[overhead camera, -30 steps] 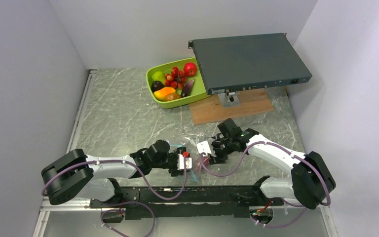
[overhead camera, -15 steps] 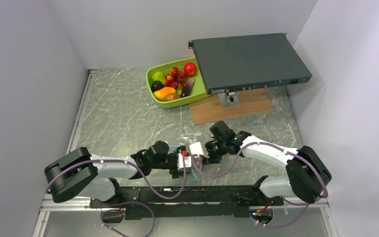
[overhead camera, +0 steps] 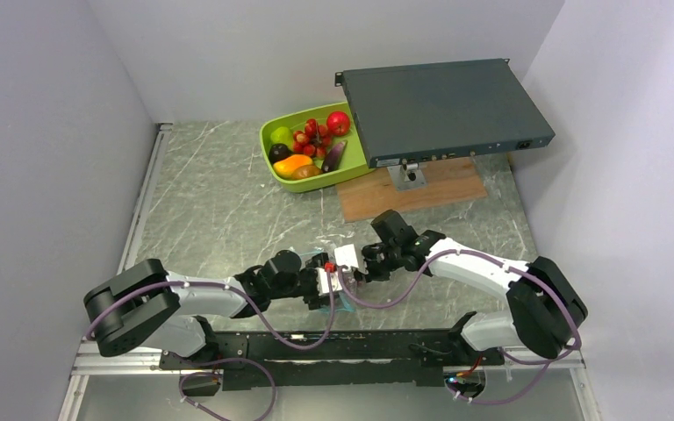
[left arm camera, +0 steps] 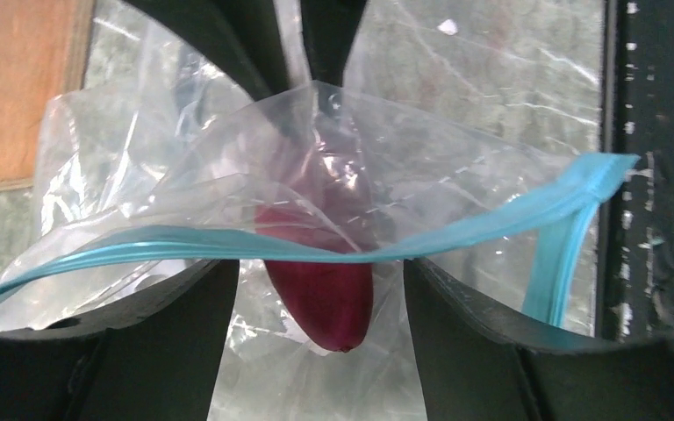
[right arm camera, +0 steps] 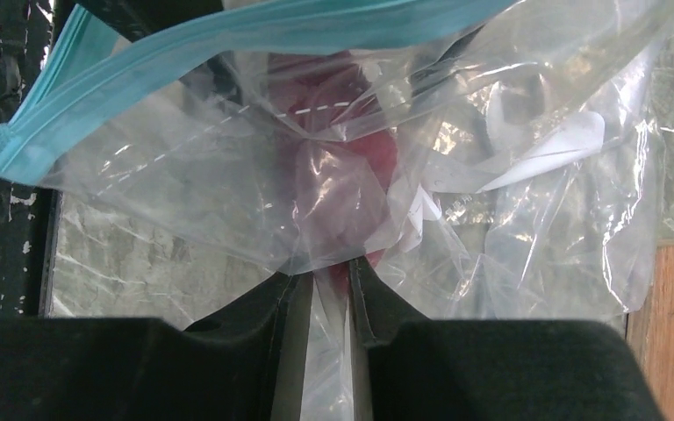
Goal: Open the zip-top bag and remove the fake food
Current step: Pick up the fake vegetable from the zipper food storage bag.
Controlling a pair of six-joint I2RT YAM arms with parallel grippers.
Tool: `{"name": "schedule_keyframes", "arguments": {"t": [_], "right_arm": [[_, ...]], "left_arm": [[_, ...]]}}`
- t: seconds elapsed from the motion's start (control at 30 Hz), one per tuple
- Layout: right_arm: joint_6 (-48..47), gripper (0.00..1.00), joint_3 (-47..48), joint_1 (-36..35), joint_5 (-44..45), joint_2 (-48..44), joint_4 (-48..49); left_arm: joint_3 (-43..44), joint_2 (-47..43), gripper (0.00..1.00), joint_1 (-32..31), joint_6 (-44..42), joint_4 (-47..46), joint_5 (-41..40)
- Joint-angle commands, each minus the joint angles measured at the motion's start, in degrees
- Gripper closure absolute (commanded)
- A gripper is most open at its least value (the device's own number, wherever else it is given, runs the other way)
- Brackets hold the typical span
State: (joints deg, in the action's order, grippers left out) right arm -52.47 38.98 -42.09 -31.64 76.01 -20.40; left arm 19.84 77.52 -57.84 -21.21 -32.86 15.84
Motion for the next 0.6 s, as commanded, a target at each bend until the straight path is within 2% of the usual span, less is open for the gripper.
{"name": "schedule_keyframes", "arguments": {"t": [0.0, 0.13, 0.23, 0.43, 0.57], "right_arm": [[-0.4, 0.79, 0.6, -0.4, -1.6, 1.1, -3.3], [-0.3, 0.77, 0.6, -0.3, 0.7, 1.5, -2.5], [-1.0, 0.71, 0.6, -0.3, 1.4, 1.6, -3.0], [-5.2, 0.6, 0.3, -0.3, 0.3, 0.9, -5.7], [-6.6, 0.61, -0.1, -0.3, 0.7, 0.5, -6.3]], "left_arm": [[0.3, 0.3, 0.29, -0.2, 0.6, -4.4, -6.6], [-0.9, -2.6, 0.33, -0.2, 0.6, -3.9, -6.5], [-2.3, -5.5, 0.31, 0.9, 2.3, -4.0, -3.2], [-3.2, -8.5, 0.28, 7.7, 13.2, -4.7, 5.7], [-2.3, -8.3, 0.3, 10.1, 16.9, -5.4, 8.4]]}}
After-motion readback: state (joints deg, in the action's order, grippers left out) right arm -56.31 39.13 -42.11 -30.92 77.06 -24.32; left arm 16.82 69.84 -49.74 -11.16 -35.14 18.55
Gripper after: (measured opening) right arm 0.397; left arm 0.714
